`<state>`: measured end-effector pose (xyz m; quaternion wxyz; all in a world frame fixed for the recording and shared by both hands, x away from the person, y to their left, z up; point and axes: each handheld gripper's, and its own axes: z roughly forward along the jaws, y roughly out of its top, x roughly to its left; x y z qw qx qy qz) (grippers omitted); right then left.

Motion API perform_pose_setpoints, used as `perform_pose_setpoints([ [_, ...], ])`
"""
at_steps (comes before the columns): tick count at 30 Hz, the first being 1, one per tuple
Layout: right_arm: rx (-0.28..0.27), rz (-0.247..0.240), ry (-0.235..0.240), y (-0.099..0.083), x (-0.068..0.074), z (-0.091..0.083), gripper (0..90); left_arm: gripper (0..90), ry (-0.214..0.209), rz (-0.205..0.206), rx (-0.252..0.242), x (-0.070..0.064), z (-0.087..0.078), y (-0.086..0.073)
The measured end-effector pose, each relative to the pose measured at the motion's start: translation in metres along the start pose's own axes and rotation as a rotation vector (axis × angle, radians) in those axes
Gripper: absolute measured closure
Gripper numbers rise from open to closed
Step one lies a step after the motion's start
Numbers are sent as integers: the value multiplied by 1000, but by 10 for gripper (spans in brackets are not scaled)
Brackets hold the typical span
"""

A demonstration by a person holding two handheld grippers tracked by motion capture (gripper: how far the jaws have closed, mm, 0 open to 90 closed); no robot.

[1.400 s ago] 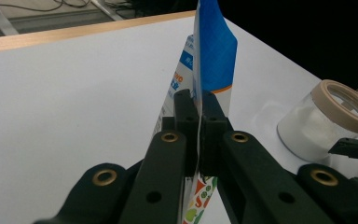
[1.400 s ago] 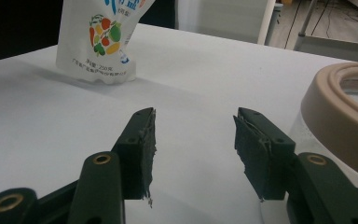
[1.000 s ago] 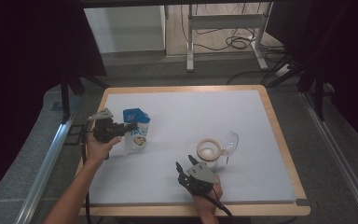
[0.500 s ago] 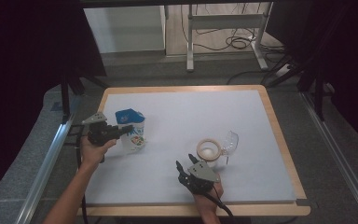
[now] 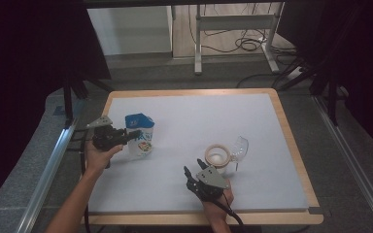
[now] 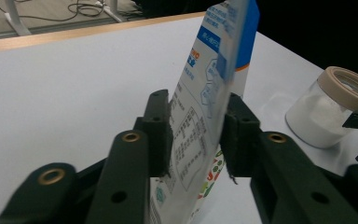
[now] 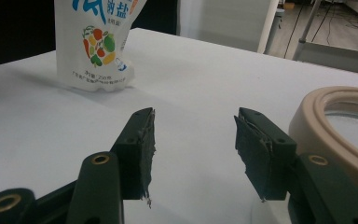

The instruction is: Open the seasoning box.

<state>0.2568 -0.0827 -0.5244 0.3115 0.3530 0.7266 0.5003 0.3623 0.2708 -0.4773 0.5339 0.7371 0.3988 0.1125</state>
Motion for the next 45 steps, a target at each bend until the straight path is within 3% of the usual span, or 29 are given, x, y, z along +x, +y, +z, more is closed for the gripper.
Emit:
perform_pose_setpoints([
  [10, 0, 2, -2, 1, -3, -1, 479, 520, 3, -10, -10, -3, 3, 1],
  [16, 5, 0, -3, 0, -3, -1, 478, 612, 8, 27, -12, -8, 4, 0],
  [18, 6, 1, -3, -1, -4, 0, 478, 782, 3, 33, -15, -9, 4, 0],
  [23, 8, 0, -4, -3, -4, -1, 478, 882, 15, 43, -29, -11, 0, -2],
  [33, 17, -18, -7, -2, -7, -5, 478, 873, 55, 4, -55, -3, -20, -17],
  [37, 15, -2, 4, -1, -7, -7, 477, 858, 68, -7, -70, 0, -27, -23],
  [45, 4, -14, 8, 3, -4, -8, 477, 764, 80, -12, -72, -4, -21, -23],
])
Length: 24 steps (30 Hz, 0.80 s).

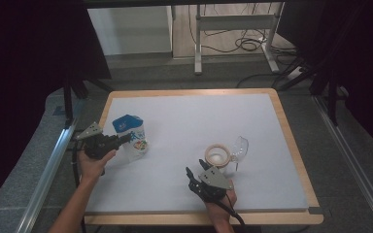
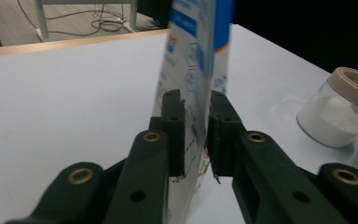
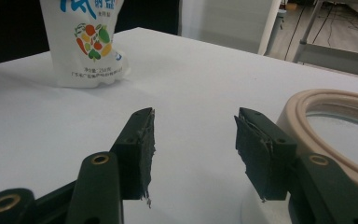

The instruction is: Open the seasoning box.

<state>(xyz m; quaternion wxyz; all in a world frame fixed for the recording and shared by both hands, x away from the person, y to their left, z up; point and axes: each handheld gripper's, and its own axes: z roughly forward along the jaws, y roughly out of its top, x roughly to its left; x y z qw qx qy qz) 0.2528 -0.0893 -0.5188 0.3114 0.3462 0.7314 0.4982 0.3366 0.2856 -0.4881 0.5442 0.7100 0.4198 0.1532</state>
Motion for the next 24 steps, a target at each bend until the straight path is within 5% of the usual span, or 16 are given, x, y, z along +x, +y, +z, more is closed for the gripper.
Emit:
perform_pose_setpoints([
  [4, 0, -1, 1, -1, 0, -1, 477, 699, 8, -6, 2, -2, 5, 0],
  [15, -9, 2, 0, 0, -1, -3, 476, 760, -27, 5, 17, -8, 15, 3],
  [24, -7, 5, -2, -1, -2, -4, 476, 601, -32, 5, 26, -11, 15, 2],
])
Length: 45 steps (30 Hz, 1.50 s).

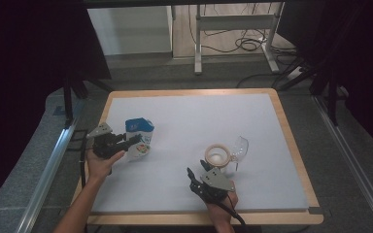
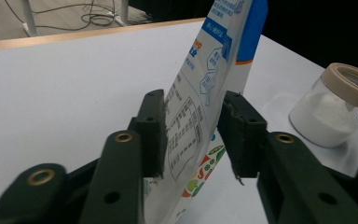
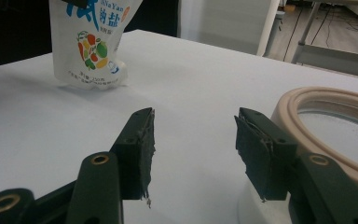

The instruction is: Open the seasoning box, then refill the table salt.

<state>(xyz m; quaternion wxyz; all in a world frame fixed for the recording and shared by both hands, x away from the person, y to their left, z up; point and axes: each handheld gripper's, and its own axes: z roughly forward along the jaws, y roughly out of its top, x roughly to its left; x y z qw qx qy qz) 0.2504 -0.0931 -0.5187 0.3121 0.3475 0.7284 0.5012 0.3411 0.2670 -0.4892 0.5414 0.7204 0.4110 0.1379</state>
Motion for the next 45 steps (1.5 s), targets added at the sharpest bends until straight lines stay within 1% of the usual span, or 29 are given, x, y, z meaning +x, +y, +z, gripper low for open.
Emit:
perform_pose_setpoints([
  [2, -1, -1, 2, 1, 1, 0, 476, 581, 1, -1, -2, 0, -1, -1],
  [4, -1, -3, 3, 1, 1, 0, 476, 557, -10, 17, -13, -1, -1, -1],
  [5, -1, -4, 2, 1, 2, 0, 476, 543, -10, 17, -13, -1, -1, -1],
  [6, -1, -3, 2, 1, 1, 0, 476, 523, -26, 22, -16, -3, -2, -1],
  [7, -1, -3, 2, 1, 1, 0, 476, 510, -26, 22, -16, -3, -2, -1],
  [11, -2, -4, 1, 1, 2, 0, 476, 492, -33, 25, -22, -5, -2, -2],
  [14, -5, -10, 3, 3, 3, -2, 476, 481, -26, 28, -18, -6, -1, -3],
  [17, -5, -17, 7, 6, 3, -3, 476, 452, -6, 29, -12, -6, -4, -4],
  [18, -4, -19, 7, 6, 3, -3, 476, 426, 8, 21, -3, -7, -5, -5],
  [19, 0, -25, 8, 8, 3, -4, 476, 379, 23, 23, -1, -7, -6, -5],
  [21, 0, -31, 11, 10, 2, -6, 476, 314, 69, 22, -3, -8, -10, -8],
  [22, 1, -28, 13, 12, 2, -6, 476, 300, 80, 19, -3, -8, -13, -10],
  [23, -1, -28, 20, 14, 0, -7, 475, 280, 79, 11, 6, -8, -14, -11],
  [24, 0, -30, 18, 16, -1, -9, 475, 269, 76, -1, 14, -7, -15, -12],
  [26, -4, -26, 20, 19, -3, -11, 476, 252, 92, -24, 27, -4, -19, -17],
  [27, -10, -18, 25, 22, -5, -13, 475, 239, 99, -42, 36, -2, -20, -19],
  [28, -12, -18, 26, 24, -6, -14, 476, 231, 102, -48, 39, -1, -21, -21],
  [30, -14, -28, 28, 27, -7, -16, 475, 239, 89, -60, 51, 0, -23, -24],
  [32, -25, -23, 57, 30, -9, -19, 475, 233, 85, -61, 56, 0, -25, -27],
  [34, -31, -14, 95, 32, -12, -23, 473, 230, 82, -67, 56, -2, -26, -31],
  [36, -33, -29, 111, 32, -17, -29, 472, 236, 87, -60, 56, -4, -28, -35],
  [37, -37, -25, 118, 32, -20, -33, 472, 237, 91, -57, 57, -5, -28, -36],
  [39, -50, 2, 138, 33, -29, -41, 471, 237, 94, -52, 55, -9, -29, -39],
  [42, -74, -9, 142, 31, -39, -55, 470, 238, 94, -46, 52, -13, -31, -41],
  [43, -85, -15, 142, 28, -45, -64, 471, 237, 97, -42, 54, -14, -32, -42],
  [45, -101, -17, 144, 26, -55, -74, 479, 235, 101, -39, 50, -16, -33, -43],
])
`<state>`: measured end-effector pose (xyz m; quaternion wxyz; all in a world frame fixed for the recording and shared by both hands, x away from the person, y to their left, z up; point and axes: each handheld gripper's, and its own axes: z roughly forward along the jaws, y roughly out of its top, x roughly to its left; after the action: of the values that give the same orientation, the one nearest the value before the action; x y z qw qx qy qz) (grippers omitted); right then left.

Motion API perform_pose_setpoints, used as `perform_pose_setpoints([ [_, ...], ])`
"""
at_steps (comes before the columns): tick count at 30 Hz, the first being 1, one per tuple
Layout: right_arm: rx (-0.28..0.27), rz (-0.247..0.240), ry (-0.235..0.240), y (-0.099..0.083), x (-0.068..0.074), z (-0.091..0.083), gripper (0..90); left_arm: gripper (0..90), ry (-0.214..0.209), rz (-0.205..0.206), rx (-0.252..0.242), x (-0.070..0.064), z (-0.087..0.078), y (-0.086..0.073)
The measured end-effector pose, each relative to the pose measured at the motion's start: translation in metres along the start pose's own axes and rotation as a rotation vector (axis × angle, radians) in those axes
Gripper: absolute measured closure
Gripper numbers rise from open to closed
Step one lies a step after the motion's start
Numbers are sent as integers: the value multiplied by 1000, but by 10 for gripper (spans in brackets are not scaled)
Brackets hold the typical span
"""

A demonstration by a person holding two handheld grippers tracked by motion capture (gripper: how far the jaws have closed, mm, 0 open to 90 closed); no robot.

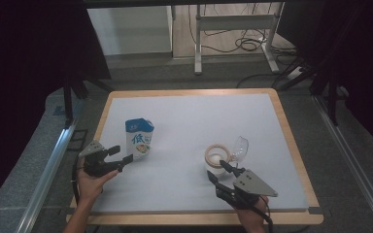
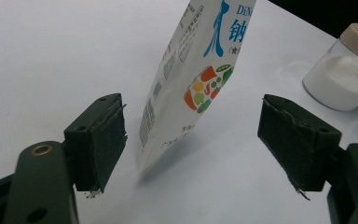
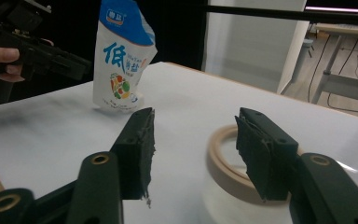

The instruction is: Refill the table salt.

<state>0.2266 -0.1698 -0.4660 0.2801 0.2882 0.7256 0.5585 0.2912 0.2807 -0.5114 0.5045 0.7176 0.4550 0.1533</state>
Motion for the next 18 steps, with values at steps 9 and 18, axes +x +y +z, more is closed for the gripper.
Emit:
perform_pose_setpoints([
  [9, -24, 54, -79, -5, -42, -35, 739, 230, 2, 9, -6, -5, 0, -3],
  [18, -41, 114, -104, -6, -73, -33, 900, 231, 11, 23, -11, -9, -1, -3],
])
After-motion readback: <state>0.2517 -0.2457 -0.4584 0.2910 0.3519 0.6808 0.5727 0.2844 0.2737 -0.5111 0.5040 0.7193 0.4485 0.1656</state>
